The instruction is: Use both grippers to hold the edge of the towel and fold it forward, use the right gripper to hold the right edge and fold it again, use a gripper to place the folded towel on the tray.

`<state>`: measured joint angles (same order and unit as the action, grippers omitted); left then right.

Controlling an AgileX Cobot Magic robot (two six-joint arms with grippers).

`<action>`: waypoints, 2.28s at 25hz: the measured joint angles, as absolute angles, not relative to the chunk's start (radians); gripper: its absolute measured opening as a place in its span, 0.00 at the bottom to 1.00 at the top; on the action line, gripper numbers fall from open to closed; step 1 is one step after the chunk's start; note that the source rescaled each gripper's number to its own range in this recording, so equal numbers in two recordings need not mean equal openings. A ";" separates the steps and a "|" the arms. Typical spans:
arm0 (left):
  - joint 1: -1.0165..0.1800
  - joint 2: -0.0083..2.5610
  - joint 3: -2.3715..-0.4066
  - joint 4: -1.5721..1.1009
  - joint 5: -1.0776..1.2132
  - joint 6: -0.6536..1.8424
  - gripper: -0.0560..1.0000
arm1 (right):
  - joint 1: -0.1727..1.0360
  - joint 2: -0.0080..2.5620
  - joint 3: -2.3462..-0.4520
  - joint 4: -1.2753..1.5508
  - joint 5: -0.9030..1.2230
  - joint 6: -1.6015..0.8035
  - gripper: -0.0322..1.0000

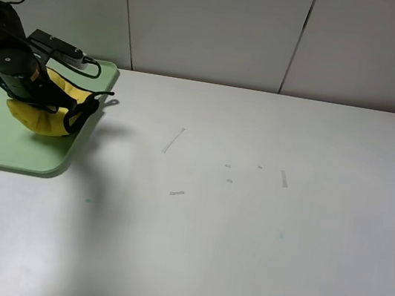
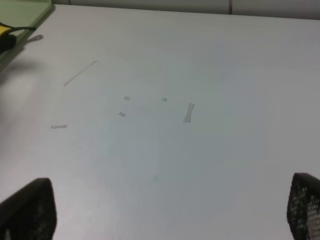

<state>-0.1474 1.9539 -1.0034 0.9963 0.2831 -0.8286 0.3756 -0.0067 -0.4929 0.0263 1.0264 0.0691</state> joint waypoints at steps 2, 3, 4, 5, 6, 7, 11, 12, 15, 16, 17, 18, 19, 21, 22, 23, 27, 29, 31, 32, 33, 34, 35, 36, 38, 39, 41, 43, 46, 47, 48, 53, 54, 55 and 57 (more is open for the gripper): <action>-0.144 1.954 -1.003 0.996 0.287 -0.829 0.21 | 0.376 -0.007 -0.493 0.026 1.026 0.069 1.00; -0.141 1.954 -1.003 1.000 0.289 -0.829 0.21 | 0.376 -0.007 -0.493 0.026 1.026 0.069 1.00; -0.140 1.954 -1.003 1.005 0.289 -0.829 0.21 | 0.376 -0.007 -0.493 0.026 1.026 0.069 1.00; -0.140 1.954 -1.003 1.007 0.290 -0.829 0.21 | 0.376 -0.007 -0.493 0.026 1.026 0.069 1.00; -0.140 1.954 -1.003 1.007 0.290 -0.829 0.21 | 0.376 -0.007 -0.493 0.026 1.026 0.069 1.00; -0.140 1.954 -1.003 1.007 0.290 -0.829 0.21 | 0.376 -0.007 -0.493 0.026 1.026 0.069 1.00; -0.140 1.954 -1.003 1.008 0.284 -0.829 0.29 | 0.376 -0.007 -0.493 0.026 1.026 0.069 1.00; -0.140 1.954 -1.000 1.009 0.275 -0.829 0.38 | 0.376 -0.007 -0.493 0.026 1.026 0.069 1.00; -0.140 1.953 -0.986 1.009 0.241 -0.828 0.77 | 0.376 -0.007 -0.493 0.026 1.026 0.069 1.00; -0.140 1.953 -0.980 1.011 0.237 -0.828 0.86 | 0.376 -0.007 -0.493 0.026 1.026 0.069 1.00; -0.140 1.953 -0.978 1.010 0.235 -0.828 0.90 | 0.376 -0.007 -0.493 0.026 1.026 0.069 1.00; -0.140 1.953 -0.975 1.011 0.237 -0.828 0.94 | 0.376 -0.007 -0.493 0.026 1.026 0.069 1.00; -0.140 1.953 -0.975 1.011 0.241 -0.828 0.96 | 0.376 -0.007 -0.493 0.026 1.026 0.069 1.00; -0.140 1.952 -0.975 1.014 0.246 -0.828 0.98 | 0.376 -0.007 -0.493 0.026 1.026 0.069 1.00; -0.140 1.952 -0.975 1.014 0.247 -0.828 0.99 | 0.376 -0.007 -0.493 0.026 1.026 0.069 1.00; -0.140 1.952 -0.975 1.014 0.248 -0.828 0.99 | 0.376 -0.007 -0.493 0.026 1.026 0.069 1.00; -0.140 1.952 -0.975 1.014 0.250 -0.828 1.00 | 0.376 -0.007 -0.493 0.026 1.026 0.069 1.00; -0.140 1.952 -0.975 1.014 0.250 -0.828 1.00 | 0.376 -0.007 -0.493 0.026 1.026 0.069 1.00; -0.140 1.952 -0.975 1.014 0.252 -0.828 1.00 | 0.376 -0.007 -0.493 0.026 1.026 0.069 1.00; -0.140 1.948 -0.975 1.015 0.255 -0.824 1.00 | 0.376 -0.007 -0.493 0.026 1.026 0.069 1.00; -0.140 1.944 -0.975 1.015 0.262 -0.819 1.00 | 0.376 -0.007 -0.493 0.026 1.026 0.069 1.00; -0.140 1.934 -0.975 1.015 0.269 -0.812 1.00 | 0.376 -0.007 -0.493 0.026 1.026 0.069 1.00; -0.140 1.923 -0.975 1.015 0.279 -0.806 1.00 | 0.376 -0.007 -0.493 0.026 1.026 0.069 1.00; -0.140 1.907 -0.975 1.015 0.288 -0.805 1.00 | 0.376 -0.007 -0.493 0.026 1.026 0.069 1.00; -0.140 1.869 -0.975 1.015 0.297 -0.803 1.00 | 0.376 -0.007 -0.493 0.026 1.026 0.069 1.00; -0.140 1.854 -0.975 1.015 0.297 -0.803 1.00 | 0.376 -0.007 -0.493 0.026 1.026 0.069 1.00; -0.140 1.816 -0.972 1.014 0.296 -0.802 1.00 | 0.376 -0.007 -0.493 0.026 1.026 0.069 1.00; -0.140 1.774 -0.957 1.003 0.273 -0.784 1.00 | 0.376 -0.007 -0.493 0.026 1.026 0.069 1.00; -0.140 1.698 -0.910 0.995 0.214 -0.740 1.00 | 0.376 -0.007 -0.493 0.026 1.026 0.069 1.00; -0.140 1.669 -0.890 0.994 0.204 -0.733 1.00 | 0.376 -0.007 -0.493 0.026 1.026 0.069 1.00; -0.140 1.639 -0.868 0.993 0.199 -0.728 1.00 | 0.376 -0.007 -0.493 0.026 1.026 0.069 1.00; -0.140 1.486 -0.741 0.992 0.187 -0.726 1.00 | 0.376 -0.007 -0.493 0.026 1.026 0.069 1.00; -0.140 1.452 -0.715 0.992 0.185 -0.726 1.00 | 0.376 -0.007 -0.493 0.026 1.026 0.069 1.00; -0.140 1.419 -0.690 0.992 0.184 -0.726 1.00 | 0.376 -0.007 -0.493 0.026 1.026 0.069 1.00; -0.140 1.356 -0.645 0.980 0.181 -0.726 1.00 | 0.376 -0.007 -0.493 0.026 1.026 0.069 1.00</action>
